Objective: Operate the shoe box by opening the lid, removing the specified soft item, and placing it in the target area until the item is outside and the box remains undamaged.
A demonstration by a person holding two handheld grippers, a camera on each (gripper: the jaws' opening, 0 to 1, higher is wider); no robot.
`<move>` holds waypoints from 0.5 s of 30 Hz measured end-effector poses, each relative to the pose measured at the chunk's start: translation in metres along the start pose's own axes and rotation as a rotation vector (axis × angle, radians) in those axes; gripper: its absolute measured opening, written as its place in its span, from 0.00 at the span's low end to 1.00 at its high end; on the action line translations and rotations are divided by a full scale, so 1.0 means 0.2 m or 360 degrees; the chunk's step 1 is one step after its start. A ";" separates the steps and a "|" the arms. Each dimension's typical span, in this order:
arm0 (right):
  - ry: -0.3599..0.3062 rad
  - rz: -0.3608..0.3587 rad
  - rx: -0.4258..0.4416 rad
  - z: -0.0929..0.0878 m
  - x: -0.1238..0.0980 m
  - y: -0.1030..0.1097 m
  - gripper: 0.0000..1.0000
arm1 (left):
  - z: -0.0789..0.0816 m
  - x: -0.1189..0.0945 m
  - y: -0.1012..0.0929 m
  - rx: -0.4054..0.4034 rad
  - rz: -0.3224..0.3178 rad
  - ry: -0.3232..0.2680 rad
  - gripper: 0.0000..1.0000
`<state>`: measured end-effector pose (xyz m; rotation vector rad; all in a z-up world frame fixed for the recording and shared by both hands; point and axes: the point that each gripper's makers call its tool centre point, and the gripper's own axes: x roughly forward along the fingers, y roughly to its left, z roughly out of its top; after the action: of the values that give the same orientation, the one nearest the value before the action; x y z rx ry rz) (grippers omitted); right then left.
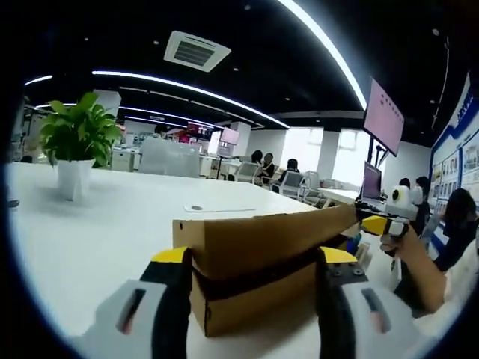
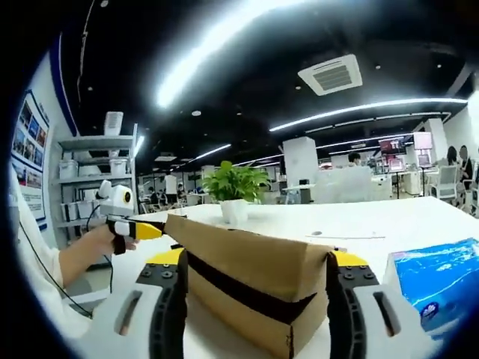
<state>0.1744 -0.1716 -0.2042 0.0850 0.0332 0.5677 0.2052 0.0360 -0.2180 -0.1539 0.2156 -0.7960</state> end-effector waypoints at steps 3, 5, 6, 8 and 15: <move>0.0050 -0.0068 -0.0165 -0.05 0.01 -0.04 0.69 | -0.04 0.00 0.04 0.0029 0.0067 0.0024 0.55; 0.0046 -0.0071 -0.0196 -0.06 0.01 -0.02 0.69 | -0.04 0.00 0.04 0.0056 0.0079 0.0012 0.54; 0.0042 -0.0078 -0.0205 -0.07 0.01 -0.02 0.69 | -0.05 0.00 0.04 0.0052 0.0074 0.0016 0.55; 0.0055 -0.0093 -0.0222 -0.08 0.02 -0.03 0.68 | -0.05 0.00 0.04 0.0050 0.0074 0.0028 0.56; 0.0043 -0.0143 -0.0238 -0.08 0.01 -0.06 0.61 | -0.07 0.00 0.04 0.0087 0.0090 0.0044 0.57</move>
<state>0.1811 -0.1787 -0.2208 -0.0692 0.0205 0.4800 0.2076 0.0400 -0.2326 -0.0847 0.2234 -0.7471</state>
